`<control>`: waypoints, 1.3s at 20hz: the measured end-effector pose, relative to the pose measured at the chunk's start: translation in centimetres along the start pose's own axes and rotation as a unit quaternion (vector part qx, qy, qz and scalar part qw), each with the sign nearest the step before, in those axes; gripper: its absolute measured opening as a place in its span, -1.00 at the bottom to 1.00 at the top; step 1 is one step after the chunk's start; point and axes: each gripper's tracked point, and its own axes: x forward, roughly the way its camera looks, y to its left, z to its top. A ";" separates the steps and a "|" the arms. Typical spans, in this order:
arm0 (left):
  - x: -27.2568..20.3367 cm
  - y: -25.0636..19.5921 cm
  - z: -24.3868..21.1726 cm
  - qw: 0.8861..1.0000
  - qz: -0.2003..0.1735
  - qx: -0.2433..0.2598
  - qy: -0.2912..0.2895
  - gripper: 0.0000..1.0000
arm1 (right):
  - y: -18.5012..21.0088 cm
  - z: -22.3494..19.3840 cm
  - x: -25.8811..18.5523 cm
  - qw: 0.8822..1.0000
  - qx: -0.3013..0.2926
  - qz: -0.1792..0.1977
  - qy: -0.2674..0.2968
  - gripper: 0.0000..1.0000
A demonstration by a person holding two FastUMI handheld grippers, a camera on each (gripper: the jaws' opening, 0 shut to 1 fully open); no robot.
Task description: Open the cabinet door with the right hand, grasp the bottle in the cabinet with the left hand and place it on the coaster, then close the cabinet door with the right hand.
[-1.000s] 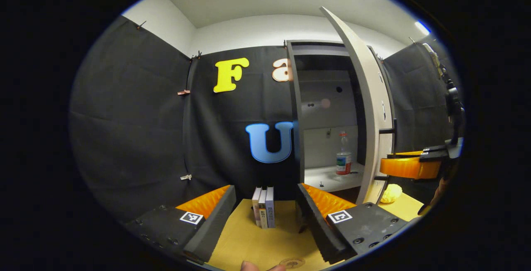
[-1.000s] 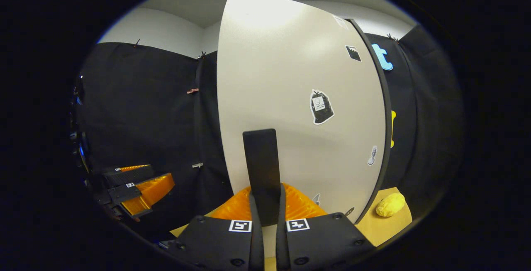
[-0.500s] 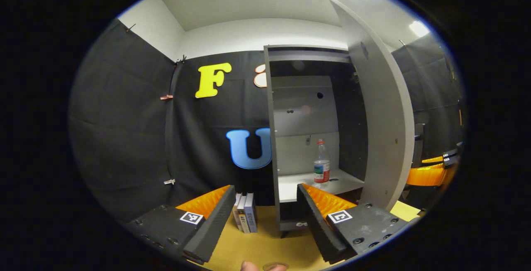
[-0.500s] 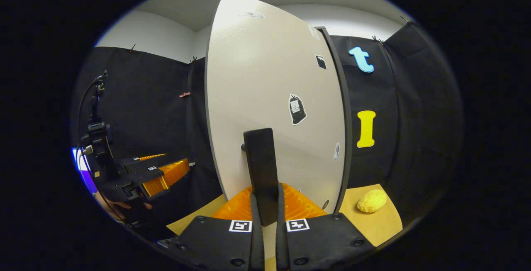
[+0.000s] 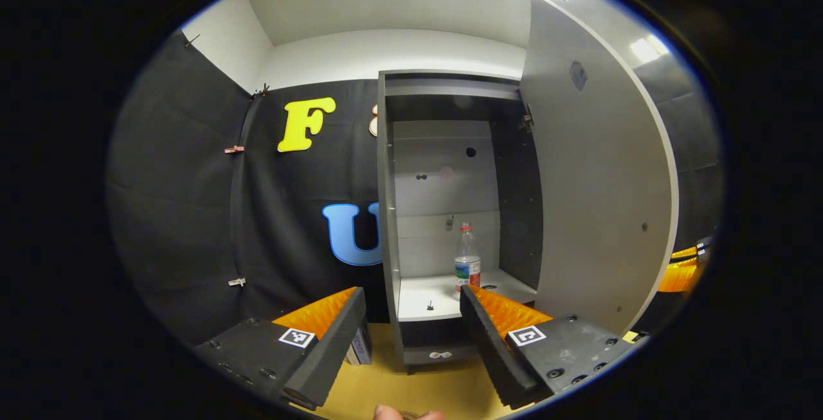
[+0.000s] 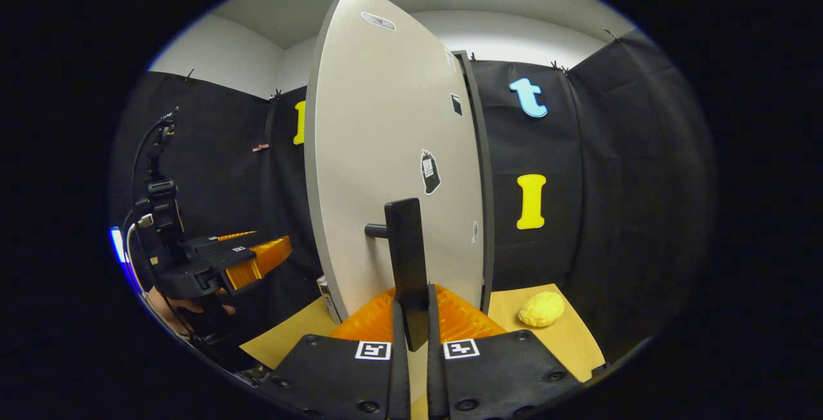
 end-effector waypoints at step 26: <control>12.2 -11.3 -1.6 0.996 -0.084 -0.008 -0.003 0.87 | -4.9 0.9 -1.7 0.994 0.036 -0.101 -0.017 -0.79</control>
